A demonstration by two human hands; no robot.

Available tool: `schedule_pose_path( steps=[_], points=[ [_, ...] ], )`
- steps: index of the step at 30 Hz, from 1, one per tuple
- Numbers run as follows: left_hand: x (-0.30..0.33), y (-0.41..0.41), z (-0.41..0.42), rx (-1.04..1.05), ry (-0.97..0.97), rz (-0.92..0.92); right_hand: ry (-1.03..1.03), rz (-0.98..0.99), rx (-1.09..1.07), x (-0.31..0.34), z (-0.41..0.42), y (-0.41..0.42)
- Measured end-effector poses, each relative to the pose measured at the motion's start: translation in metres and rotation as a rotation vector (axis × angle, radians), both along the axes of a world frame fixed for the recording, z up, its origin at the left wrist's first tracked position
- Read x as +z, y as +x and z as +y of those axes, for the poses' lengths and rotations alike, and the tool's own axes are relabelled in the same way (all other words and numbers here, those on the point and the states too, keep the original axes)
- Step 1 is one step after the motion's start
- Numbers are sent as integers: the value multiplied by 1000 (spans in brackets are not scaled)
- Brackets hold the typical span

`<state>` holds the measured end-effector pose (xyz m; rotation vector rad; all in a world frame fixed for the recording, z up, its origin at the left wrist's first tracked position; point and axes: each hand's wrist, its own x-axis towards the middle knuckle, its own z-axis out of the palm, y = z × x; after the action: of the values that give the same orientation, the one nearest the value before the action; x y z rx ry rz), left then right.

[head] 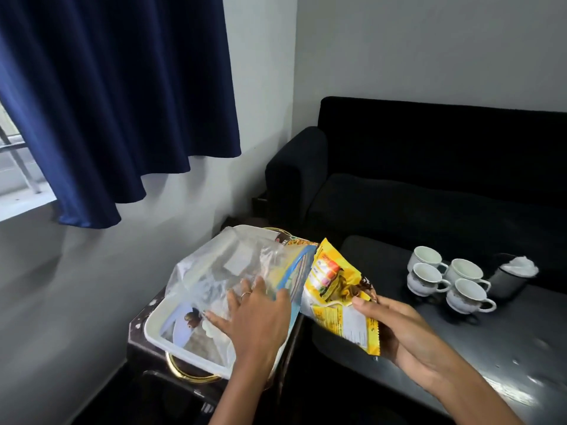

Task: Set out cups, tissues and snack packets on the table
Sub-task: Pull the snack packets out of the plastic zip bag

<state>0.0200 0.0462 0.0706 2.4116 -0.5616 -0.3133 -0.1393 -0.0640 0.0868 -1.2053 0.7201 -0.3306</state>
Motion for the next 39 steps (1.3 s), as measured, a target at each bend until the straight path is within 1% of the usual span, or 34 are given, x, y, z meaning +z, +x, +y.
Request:
schedule_pose_path(
  steps=[2, 3, 5, 6, 7, 8, 10, 12, 15, 17, 18, 21, 22, 25, 28, 31, 35, 37, 39],
  points=[
    [0, -7, -4, 14, -38, -52, 20, -36, -36, 2, 5, -9],
    [1, -13, -6, 29, -94, -97, 27, -60, -50, 3, 7, -14],
    [4, -26, -10, 59, -330, -143, 47, -113, -91, 4, 12, -22],
    [6, -33, -13, 52, -488, -112, 67, -144, -118, 5, 15, -26],
    [9, -43, -16, 40, -646, -35, 93, -181, -145, 5, 16, -29],
    [11, -54, -18, 28, -777, 79, 125, -221, -172, 5, 18, -32],
    [15, -74, -18, -6, -898, 369, 188, -313, -214, 5, 20, -36],
    [14, -87, -19, -73, -882, 631, 239, -394, -233, 5, 23, -39],
    [15, -91, -22, -297, -843, 985, 269, -428, -204, 3, 27, -41],
    [14, -90, -23, -345, -876, 1146, 265, -398, -195, 0, 29, -41],
    [13, -89, -24, -340, -886, 1181, 251, -378, -191, -1, 30, -40],
    [10, -84, -25, -309, -905, 1169, 129, -276, -204, -3, 33, -36],
    [10, -82, -25, -303, -917, 1154, 66, -214, -249, -4, 34, -34],
    [14, -76, -23, -262, -949, 1115, -140, -50, -476, -12, 32, -31],
    [14, -73, -24, -250, -965, 1112, -354, -42, -605, -16, 29, -32],
    [15, -74, -25, -241, -980, 1114, -582, -39, -574, -13, 27, -31],
    [11, -76, -24, -308, -980, 1100, -800, 57, -510, -6, 24, -20],
    [10, -75, -24, -327, -968, 1059, -828, 95, -513, -5, 23, -16],
    [10, -75, -23, -347, -962, 1018, -800, 114, -549, -5, 23, -12]
  ],
)
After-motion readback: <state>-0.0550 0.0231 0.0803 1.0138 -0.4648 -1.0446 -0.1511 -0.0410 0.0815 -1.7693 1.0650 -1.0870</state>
